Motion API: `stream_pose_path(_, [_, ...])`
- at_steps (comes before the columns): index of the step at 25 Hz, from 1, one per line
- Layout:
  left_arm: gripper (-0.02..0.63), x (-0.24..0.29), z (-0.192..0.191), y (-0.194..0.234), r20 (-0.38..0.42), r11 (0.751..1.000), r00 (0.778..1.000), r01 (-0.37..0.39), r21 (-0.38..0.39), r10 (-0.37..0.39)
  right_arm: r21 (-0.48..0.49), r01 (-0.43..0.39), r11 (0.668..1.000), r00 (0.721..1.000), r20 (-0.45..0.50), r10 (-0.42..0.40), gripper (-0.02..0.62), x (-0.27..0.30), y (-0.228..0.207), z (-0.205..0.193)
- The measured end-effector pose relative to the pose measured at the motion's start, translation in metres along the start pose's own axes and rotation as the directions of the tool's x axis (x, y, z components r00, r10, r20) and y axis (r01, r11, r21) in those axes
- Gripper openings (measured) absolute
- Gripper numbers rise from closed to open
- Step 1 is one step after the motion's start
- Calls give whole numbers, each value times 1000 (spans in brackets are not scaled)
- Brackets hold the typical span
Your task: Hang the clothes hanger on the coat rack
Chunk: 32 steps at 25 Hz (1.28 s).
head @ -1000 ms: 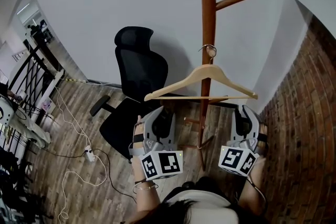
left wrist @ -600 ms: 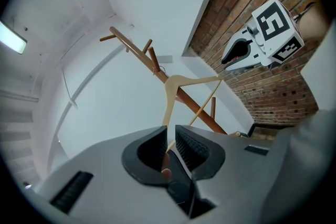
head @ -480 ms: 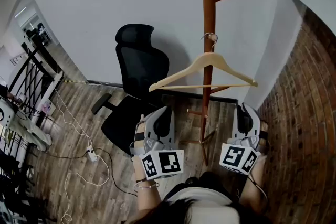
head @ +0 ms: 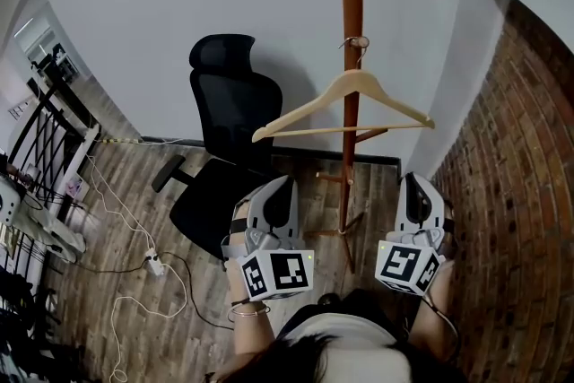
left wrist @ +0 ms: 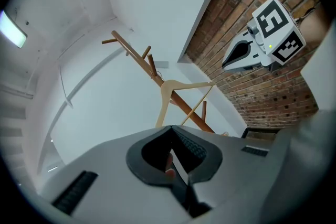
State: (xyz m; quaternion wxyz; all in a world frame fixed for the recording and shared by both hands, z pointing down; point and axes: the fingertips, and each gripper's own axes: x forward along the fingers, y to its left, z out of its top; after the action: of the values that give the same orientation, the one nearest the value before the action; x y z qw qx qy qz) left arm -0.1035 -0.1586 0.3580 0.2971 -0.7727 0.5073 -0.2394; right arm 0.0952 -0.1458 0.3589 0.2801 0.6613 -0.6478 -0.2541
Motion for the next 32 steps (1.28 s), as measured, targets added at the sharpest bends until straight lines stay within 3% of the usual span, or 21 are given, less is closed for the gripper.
stream_pose_path(3, [11, -2, 1, -7, 3, 1000, 1000, 13, 27, -13, 12, 2, 1000, 1000, -2, -2, 41, -4, -3, -2])
stream_pose_path(20, [11, -31, 45, -47, -68, 999, 997, -40, -28, 38, -13, -60, 998, 998, 32, 60, 35, -40, -36, -28])
stream_pose_path(32, [11, -54, 54, -69, -96, 998, 994, -58, -20, 56, 6, -104, 995, 993, 56, 104, 35, -63, -42, -42])
